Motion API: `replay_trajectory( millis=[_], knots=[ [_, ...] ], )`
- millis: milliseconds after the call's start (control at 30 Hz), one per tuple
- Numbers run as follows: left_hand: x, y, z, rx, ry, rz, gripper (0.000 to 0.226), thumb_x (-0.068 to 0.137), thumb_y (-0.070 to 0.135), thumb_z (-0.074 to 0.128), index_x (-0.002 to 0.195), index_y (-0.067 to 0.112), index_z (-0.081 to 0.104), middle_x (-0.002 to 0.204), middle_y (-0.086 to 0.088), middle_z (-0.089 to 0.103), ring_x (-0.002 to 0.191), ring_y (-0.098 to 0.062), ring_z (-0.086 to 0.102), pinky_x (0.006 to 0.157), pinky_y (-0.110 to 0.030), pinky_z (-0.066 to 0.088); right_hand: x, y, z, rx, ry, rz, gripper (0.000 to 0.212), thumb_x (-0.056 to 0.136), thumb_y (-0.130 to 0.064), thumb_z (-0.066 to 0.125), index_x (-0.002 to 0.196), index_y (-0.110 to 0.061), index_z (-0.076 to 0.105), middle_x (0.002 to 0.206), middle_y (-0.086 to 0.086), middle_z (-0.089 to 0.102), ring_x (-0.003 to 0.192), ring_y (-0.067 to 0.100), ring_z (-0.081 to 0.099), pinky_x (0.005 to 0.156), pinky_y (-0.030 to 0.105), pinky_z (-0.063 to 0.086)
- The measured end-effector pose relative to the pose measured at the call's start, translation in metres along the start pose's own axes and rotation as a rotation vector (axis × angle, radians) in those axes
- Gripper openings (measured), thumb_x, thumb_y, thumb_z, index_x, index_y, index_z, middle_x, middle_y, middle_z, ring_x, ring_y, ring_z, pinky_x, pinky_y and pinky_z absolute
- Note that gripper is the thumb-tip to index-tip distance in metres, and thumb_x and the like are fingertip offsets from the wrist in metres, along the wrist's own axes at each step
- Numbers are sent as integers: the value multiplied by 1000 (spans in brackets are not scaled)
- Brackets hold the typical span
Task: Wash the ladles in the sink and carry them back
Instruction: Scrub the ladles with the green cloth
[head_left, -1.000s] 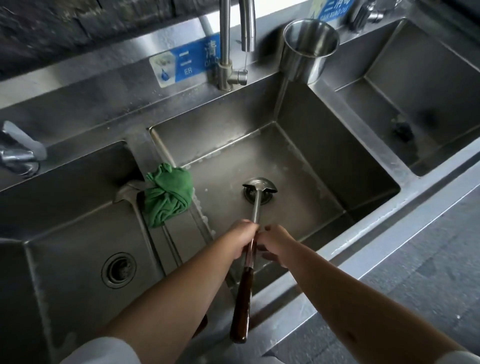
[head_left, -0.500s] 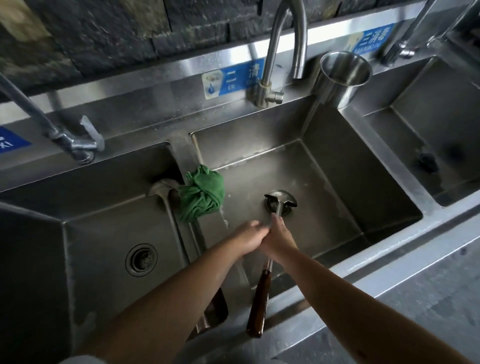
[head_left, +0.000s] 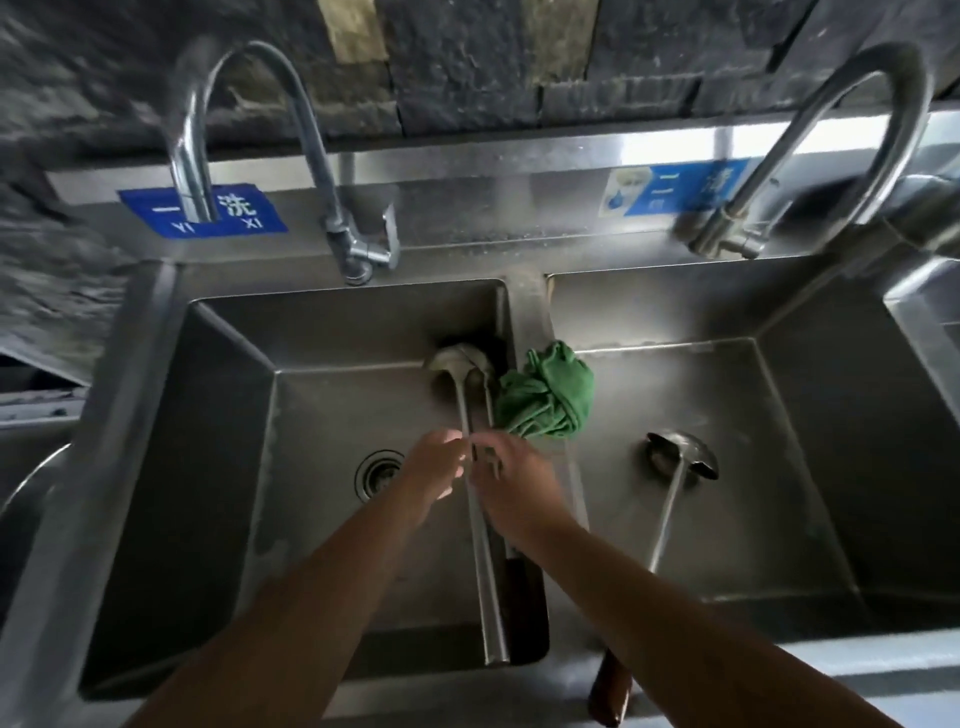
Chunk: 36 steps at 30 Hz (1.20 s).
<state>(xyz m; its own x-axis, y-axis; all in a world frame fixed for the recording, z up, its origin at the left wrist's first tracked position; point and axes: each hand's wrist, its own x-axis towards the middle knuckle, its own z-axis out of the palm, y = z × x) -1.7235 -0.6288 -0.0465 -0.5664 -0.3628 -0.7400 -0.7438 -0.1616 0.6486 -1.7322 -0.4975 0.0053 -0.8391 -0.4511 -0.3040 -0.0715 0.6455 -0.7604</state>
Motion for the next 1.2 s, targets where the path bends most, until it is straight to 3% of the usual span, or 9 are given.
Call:
replay_trajectory(
  millis=[133,233,400,500,667,933,1067,1133,1200],
  knots=[
    [34,-16,-8,16,22,-100,21,93,17,56,114,14,61,120,-15,58,109,-27,55,92,-33,40,34,20,53,107,-188,376,48,91,-30,52,139,-23,47,124,7,62,85,15,63,56,20,45],
    [51,-26,-6,18,0,-103,14,93,30,55,85,20,61,100,-12,62,93,-27,59,80,-37,44,49,41,79,138,-221,585,41,95,-36,47,125,-9,57,110,8,65,93,25,62,74,32,51],
    [84,-42,2,-47,-126,-115,18,92,21,55,90,9,67,84,-16,68,76,-30,65,66,-37,49,59,55,110,533,-85,849,22,98,-19,49,111,-7,62,82,9,65,62,18,60,49,26,46],
    [95,-44,-5,-111,-85,-136,15,88,12,58,76,7,65,73,-17,62,66,-27,63,62,-33,48,60,48,121,654,-103,840,19,98,-14,47,108,-10,63,70,6,64,58,18,60,51,27,49],
    [93,-38,-27,-176,-52,-145,33,97,3,45,65,5,53,51,-5,50,29,-7,45,33,-15,34,60,21,134,788,-144,870,16,96,-11,51,101,-9,66,73,7,68,64,19,68,61,31,56],
    [70,-48,-73,-62,-37,-66,31,90,-2,47,59,3,52,36,-2,47,30,-14,43,37,-16,31,42,-15,151,779,-293,913,12,93,-9,58,102,-4,65,86,11,67,74,19,66,68,30,59],
    [47,-50,-95,-21,-15,-19,8,48,-1,54,50,6,53,46,-11,48,45,-22,42,47,-22,32,36,-31,136,644,-415,808,22,96,-13,48,77,-9,57,60,0,61,47,7,55,48,16,45],
    [31,-45,-106,-9,-6,20,9,58,-3,54,52,4,54,47,-13,46,42,-20,42,42,-21,32,34,-42,119,635,-457,739,30,99,-11,39,72,-12,51,46,-5,58,37,5,51,42,15,39],
    [22,-44,-114,-3,14,29,25,81,-4,53,57,3,54,46,-12,47,37,-18,41,38,-18,30,34,-43,103,508,-366,591,26,97,-14,44,74,-16,58,61,-4,64,53,9,59,55,21,46]
  ],
)
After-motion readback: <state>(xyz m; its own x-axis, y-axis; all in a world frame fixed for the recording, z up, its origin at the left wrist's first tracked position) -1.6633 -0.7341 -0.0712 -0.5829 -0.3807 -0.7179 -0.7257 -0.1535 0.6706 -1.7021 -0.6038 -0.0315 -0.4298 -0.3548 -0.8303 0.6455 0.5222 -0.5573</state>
